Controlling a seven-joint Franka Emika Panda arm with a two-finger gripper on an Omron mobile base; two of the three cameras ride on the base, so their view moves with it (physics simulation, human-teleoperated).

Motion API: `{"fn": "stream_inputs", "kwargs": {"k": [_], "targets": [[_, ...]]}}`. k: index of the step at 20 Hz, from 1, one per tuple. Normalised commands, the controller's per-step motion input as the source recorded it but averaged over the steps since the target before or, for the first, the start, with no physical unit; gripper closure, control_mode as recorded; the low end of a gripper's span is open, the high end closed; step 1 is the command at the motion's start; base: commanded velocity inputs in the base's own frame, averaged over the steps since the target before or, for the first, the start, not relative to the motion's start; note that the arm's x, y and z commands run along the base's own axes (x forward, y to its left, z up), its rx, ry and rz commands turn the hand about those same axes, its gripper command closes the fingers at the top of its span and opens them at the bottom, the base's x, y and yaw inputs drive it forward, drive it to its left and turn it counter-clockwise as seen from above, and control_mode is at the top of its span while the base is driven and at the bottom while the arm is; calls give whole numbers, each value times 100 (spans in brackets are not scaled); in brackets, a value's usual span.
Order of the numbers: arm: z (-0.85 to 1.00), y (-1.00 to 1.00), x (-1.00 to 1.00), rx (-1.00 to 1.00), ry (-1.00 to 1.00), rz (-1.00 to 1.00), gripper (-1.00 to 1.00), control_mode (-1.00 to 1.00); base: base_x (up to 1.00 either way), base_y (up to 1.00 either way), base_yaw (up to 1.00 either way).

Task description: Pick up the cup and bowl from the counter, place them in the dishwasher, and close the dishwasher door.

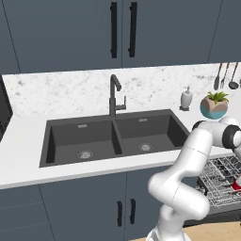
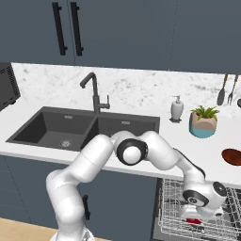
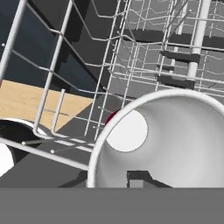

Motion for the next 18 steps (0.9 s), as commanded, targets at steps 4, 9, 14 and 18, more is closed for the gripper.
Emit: {"fn": "stream_inputs", "kwargs": {"k": [4,9,14,18], "targets": [[0,2,0,0,1,0,-100,-100,0,0,0],[0,0,0,0,1,0,-100,-100,0,0,0],[27,2,0,0,0,0,-100,-100,0,0,0],[53,0,0,0,-9,0,-100,-100,0,0,0]]}}
